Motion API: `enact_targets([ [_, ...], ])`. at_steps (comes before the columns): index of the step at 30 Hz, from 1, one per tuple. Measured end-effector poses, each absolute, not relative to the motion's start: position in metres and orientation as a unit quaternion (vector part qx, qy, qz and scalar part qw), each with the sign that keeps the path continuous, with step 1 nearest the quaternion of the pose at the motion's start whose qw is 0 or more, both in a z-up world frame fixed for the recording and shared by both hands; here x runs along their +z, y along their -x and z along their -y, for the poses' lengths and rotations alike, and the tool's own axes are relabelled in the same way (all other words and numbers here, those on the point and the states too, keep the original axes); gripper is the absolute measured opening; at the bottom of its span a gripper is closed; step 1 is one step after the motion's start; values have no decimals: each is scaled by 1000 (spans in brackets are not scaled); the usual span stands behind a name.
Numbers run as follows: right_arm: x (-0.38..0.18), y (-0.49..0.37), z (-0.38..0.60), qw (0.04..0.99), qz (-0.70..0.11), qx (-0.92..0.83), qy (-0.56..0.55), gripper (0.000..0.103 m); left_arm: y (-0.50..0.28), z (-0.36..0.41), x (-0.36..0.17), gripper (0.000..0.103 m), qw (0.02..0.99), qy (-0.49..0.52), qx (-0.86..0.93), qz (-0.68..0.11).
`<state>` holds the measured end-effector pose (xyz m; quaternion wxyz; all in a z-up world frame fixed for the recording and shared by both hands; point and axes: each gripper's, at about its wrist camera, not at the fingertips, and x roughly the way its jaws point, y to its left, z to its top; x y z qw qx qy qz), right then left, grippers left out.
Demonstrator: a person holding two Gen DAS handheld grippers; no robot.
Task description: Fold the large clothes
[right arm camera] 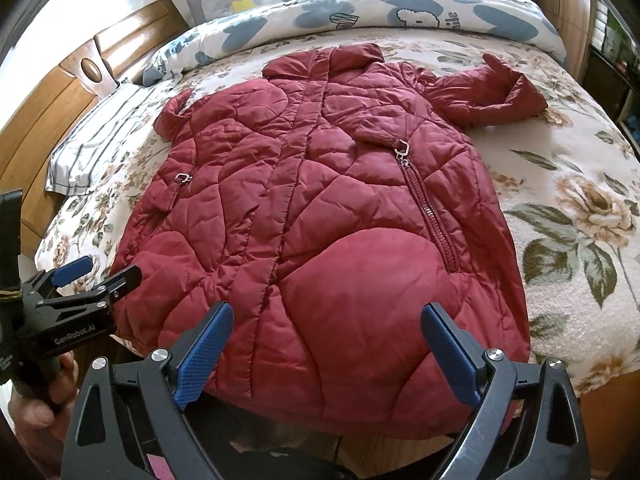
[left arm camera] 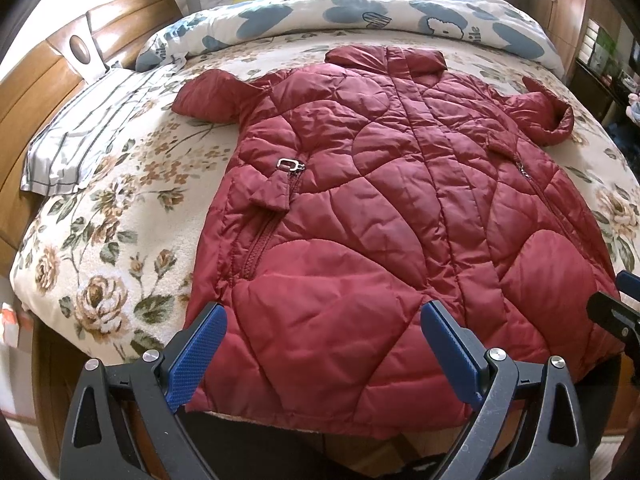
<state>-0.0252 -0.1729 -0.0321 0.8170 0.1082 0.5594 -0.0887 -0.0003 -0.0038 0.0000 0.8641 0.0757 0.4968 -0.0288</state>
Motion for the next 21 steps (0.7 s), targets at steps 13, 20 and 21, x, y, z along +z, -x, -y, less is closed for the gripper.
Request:
enact_targets([
  [13,-36,19,192,826,-546,-97,-102,96,-20,-1,-9,98,850,-52,-43,-523],
  [20,-33,13,216,845,-514,-114,-100,96,-38,-5,-13,98,856,-41,-43,-514],
  [21,-32,12,219,846,-510,-117,-98,96,-41,-6,-13,98,855,-38,-43,-515],
])
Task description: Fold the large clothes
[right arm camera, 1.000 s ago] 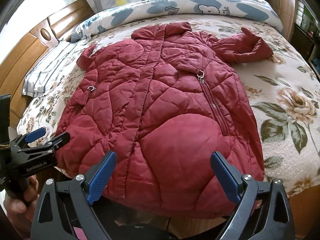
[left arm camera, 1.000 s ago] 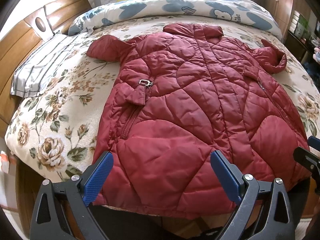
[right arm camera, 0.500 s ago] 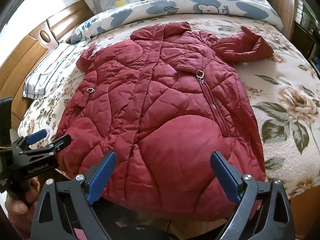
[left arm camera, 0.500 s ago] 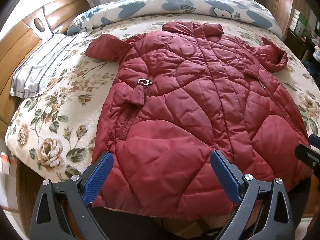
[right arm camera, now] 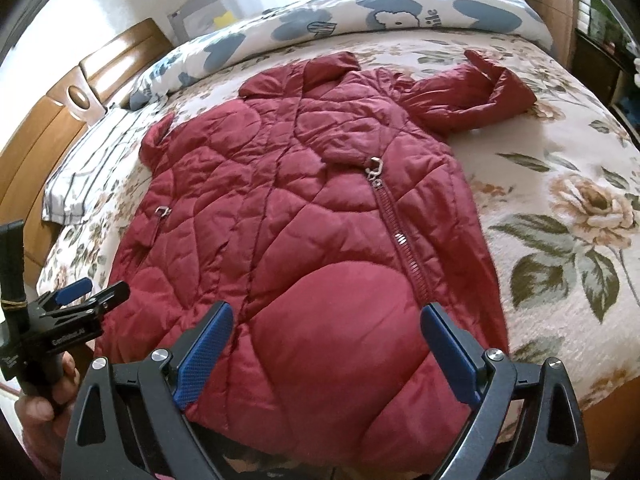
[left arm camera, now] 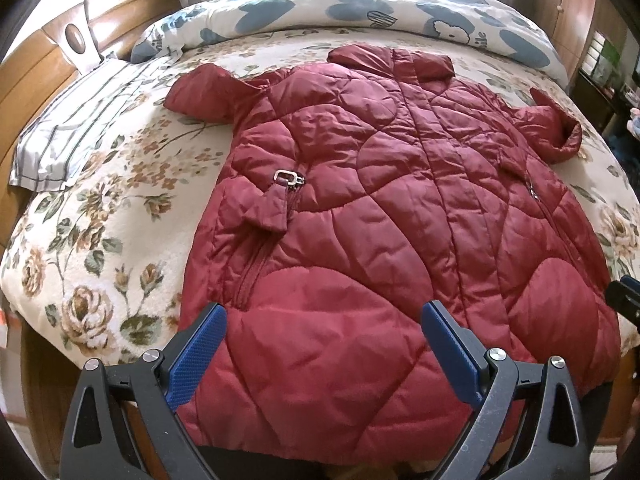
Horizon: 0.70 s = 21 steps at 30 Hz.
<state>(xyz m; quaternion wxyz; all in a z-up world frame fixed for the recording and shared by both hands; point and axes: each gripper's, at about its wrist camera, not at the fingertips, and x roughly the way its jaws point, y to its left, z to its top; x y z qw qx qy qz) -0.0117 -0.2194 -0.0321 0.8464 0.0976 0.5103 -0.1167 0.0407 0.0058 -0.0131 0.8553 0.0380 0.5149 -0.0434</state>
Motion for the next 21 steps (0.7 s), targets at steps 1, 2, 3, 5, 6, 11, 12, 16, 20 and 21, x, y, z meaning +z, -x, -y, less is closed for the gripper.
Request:
enact_targets([
  [1,-32,11,224,847,-508,-119,-99,96,-43,-6,-14,98,855,-37,-43,-515],
  [2,-30,9,227,849,-505,-121,-100,96,-46,-7,-14,98,855,-35,-42,-516],
  [3,-29,8,230,847,-506,-124,-101,96,-49,-7,-14,98,855,-33,-42,-516],
  [5,-28,6,238,844,-508,-125,-115,96,-54,-8,-16,98,853,-33,-41,-519],
  [6,-27,5,242,844,-507,-129,-117,96,-56,-8,-16,98,853,-26,-45,-519],
  [11,-25,1,259,845,-499,-135,-140,96,-64,-6,-18,98,853,-24,-51,-519],
  [12,-24,1,263,846,-496,-135,-142,96,-65,-6,-19,98,853,-23,-52,-519],
  [16,-22,-2,276,849,-487,-135,-152,96,-74,-4,-22,98,851,-22,-64,-521],
  [20,-20,-11,295,849,-482,-146,-157,96,-87,-5,-24,98,852,-18,-70,-519],
  [21,-19,-15,301,849,-481,-147,-160,96,-90,-6,-24,98,853,-17,-69,-517],
])
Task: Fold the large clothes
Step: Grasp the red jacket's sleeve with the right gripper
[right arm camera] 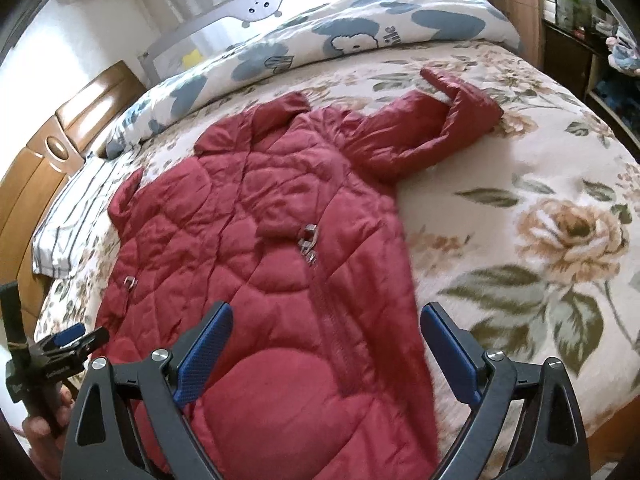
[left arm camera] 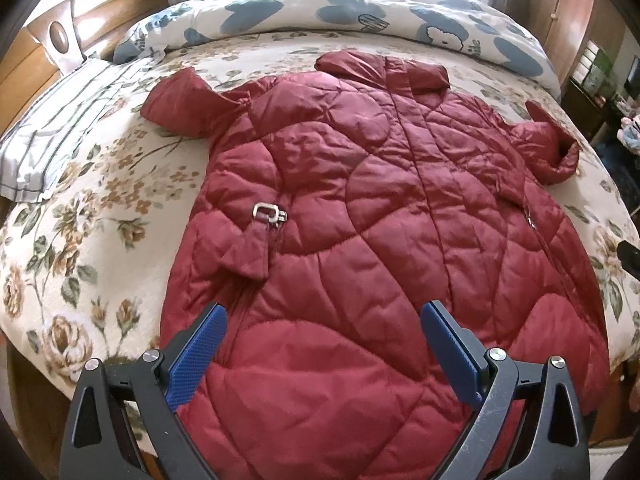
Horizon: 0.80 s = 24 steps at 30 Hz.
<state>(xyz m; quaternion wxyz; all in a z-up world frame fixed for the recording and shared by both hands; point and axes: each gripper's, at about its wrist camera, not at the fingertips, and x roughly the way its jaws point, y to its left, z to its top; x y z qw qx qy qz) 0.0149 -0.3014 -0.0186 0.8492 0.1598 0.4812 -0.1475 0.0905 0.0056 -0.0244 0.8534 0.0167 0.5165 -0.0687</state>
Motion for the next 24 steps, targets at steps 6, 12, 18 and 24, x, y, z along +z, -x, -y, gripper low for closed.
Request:
enact_targets([
  [6,-14,-40,347,847,-475,-182,-156,96,-117,0,-23,98,860,-30,-56,-506],
  [12,-16,-71,414,838,-463,-231,-174,96,-143,6,-22,98,861,-28,-55,-505],
  [18,-20,-116,478,831,-454,-274,-167,94,-169,15,-25,98,858,-33,-64,-509],
  [24,-36,-164,526,820,-460,-302,-156,87,-190,22,-31,98,853,-40,-62,-517],
])
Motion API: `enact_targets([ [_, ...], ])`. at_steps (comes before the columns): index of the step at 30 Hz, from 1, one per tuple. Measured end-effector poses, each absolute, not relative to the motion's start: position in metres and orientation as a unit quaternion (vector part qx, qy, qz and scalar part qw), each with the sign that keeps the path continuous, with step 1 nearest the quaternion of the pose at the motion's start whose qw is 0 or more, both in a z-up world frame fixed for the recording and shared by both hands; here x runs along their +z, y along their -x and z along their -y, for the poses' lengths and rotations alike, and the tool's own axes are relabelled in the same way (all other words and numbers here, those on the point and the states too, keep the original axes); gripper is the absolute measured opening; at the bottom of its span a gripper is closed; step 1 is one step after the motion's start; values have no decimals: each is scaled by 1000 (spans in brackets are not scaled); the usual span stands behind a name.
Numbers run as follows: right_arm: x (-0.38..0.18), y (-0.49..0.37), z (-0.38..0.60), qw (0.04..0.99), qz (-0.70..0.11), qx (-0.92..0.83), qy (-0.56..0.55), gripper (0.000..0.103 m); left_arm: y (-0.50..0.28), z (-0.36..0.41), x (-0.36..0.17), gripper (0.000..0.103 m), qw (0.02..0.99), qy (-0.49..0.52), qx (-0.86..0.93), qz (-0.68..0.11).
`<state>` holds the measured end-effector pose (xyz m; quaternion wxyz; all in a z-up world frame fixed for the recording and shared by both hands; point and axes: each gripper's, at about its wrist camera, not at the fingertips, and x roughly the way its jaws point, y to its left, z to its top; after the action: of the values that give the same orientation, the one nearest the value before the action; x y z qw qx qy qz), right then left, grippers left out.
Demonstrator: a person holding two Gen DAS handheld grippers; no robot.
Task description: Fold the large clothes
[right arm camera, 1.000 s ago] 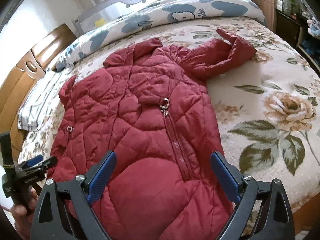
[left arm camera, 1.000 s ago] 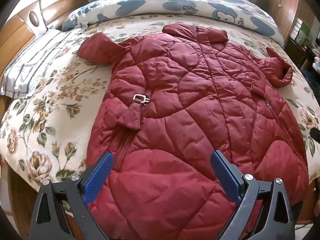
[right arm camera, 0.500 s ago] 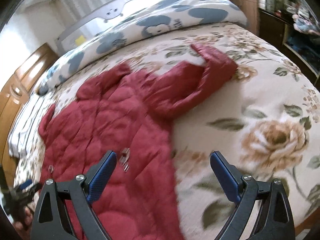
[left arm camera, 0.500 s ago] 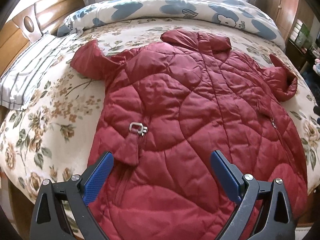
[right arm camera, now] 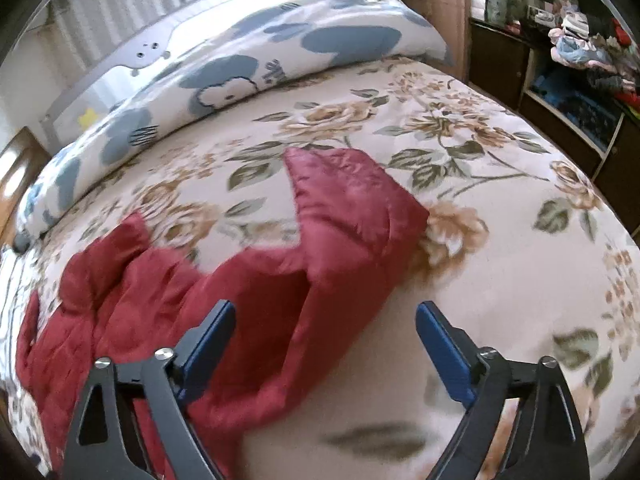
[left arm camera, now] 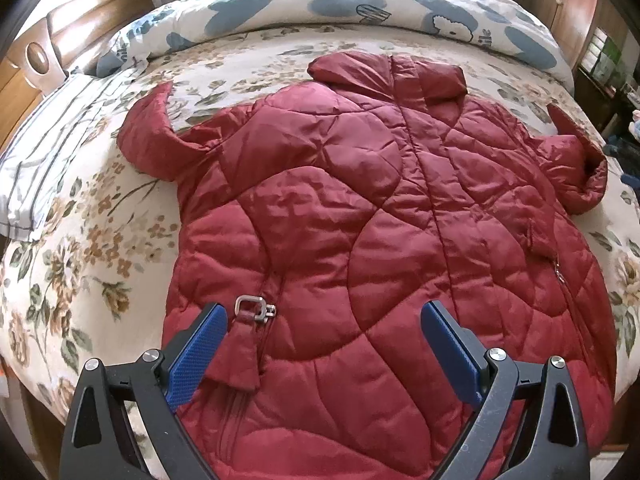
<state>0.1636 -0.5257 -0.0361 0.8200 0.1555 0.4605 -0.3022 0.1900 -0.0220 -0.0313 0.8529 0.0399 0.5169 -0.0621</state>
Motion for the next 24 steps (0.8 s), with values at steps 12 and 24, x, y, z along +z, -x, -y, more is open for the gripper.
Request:
enact_targets([
  [12,-90,-206,582,789,-494,-328,-163,38,-212,24,-47,98,841,-43,-48,-538],
  [24,-32,-186,502,866,-423,-206,-168,16,-203,24,-61,98,827,-38,-55,-558],
])
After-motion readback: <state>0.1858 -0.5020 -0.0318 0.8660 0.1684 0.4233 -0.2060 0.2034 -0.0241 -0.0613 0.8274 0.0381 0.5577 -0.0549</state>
